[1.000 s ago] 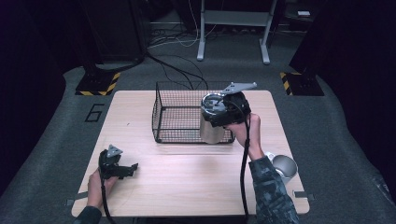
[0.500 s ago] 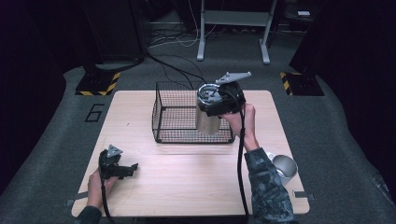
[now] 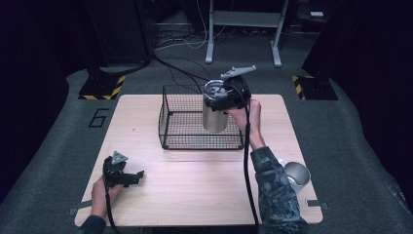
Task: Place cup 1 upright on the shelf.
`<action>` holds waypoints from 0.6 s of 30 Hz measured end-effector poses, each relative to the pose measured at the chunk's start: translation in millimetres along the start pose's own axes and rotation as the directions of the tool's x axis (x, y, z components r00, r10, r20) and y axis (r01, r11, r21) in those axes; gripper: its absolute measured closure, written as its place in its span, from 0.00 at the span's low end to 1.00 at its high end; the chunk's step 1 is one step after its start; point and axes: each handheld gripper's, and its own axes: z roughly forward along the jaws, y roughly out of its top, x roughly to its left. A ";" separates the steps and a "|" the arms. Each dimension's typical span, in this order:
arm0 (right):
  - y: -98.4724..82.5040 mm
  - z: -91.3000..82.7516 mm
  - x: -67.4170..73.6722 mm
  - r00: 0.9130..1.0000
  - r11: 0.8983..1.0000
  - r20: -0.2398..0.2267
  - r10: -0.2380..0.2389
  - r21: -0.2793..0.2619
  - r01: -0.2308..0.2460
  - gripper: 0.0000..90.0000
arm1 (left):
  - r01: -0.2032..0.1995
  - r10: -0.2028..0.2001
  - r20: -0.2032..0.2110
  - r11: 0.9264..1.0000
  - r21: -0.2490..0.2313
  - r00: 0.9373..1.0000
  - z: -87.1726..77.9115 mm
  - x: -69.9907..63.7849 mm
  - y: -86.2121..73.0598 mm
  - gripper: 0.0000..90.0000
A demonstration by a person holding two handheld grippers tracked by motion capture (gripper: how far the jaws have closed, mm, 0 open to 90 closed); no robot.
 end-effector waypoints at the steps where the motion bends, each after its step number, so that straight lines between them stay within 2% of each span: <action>1: 0.5 1.8 -1.1 1.000 1.000 0.001 -0.008 -0.003 0.008 0.04 | 0.000 0.000 0.000 1.000 0.000 1.000 0.0 0.0 0.0 0.00; 10: 6.6 20.3 -9.4 1.000 1.000 0.013 0.021 0.019 -0.021 0.04 | 0.000 0.000 0.000 1.000 0.001 1.000 -0.1 0.0 0.0 0.00; 11: 7.1 23.7 -11.3 1.000 1.000 0.011 0.012 0.011 -0.012 0.04 | 0.000 0.000 0.000 1.000 0.001 1.000 0.0 0.0 0.0 0.00; 12: 7.6 26.1 -11.4 0.999 0.999 0.015 0.029 0.018 -0.029 0.04 | 0.000 0.000 0.000 1.000 0.000 1.000 0.0 0.0 0.0 0.00; 17: 7.9 40.2 -17.2 0.999 0.999 0.027 0.026 0.031 -0.027 0.04 | -0.010 0.010 0.001 1.000 0.007 1.000 -0.5 0.6 0.1 0.00; 18: 7.8 43.7 -17.9 0.999 0.999 0.030 0.037 0.035 -0.038 0.04 | -0.011 0.011 0.001 1.000 0.008 1.000 -0.5 0.7 0.1 0.00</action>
